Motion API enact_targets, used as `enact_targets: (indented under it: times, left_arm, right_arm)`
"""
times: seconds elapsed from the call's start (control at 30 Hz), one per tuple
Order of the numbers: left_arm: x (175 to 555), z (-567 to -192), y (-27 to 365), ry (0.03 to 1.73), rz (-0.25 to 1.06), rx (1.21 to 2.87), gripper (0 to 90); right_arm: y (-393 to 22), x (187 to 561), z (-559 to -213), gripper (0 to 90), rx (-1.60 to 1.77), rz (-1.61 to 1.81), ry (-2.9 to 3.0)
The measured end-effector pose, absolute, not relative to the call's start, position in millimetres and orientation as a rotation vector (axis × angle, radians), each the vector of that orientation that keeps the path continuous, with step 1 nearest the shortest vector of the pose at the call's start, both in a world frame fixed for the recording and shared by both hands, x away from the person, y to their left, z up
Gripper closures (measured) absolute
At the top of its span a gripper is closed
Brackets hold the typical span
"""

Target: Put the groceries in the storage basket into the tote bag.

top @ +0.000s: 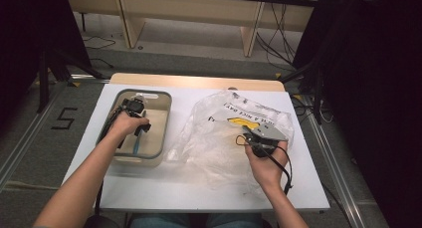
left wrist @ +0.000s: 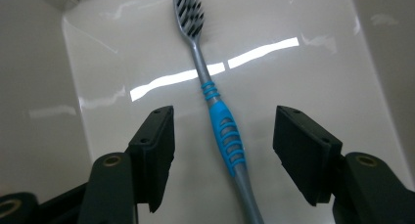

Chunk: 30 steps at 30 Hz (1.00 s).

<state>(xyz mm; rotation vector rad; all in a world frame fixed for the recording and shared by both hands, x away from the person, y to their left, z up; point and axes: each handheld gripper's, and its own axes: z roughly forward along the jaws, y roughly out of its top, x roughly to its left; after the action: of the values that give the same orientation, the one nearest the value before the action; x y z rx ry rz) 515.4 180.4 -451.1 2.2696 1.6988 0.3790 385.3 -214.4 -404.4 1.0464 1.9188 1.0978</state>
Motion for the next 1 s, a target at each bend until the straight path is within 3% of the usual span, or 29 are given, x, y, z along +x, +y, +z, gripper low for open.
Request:
enact_targets:
  times: [1.0]
  left_arm:
    - [521.7, -456.3, 180.1, 1.786, 0.299, 2.248, 59.4]
  right_arm:
    - [-213.7, 385.0, -404.7, 90.0, 1.044, 1.094, 1.925]
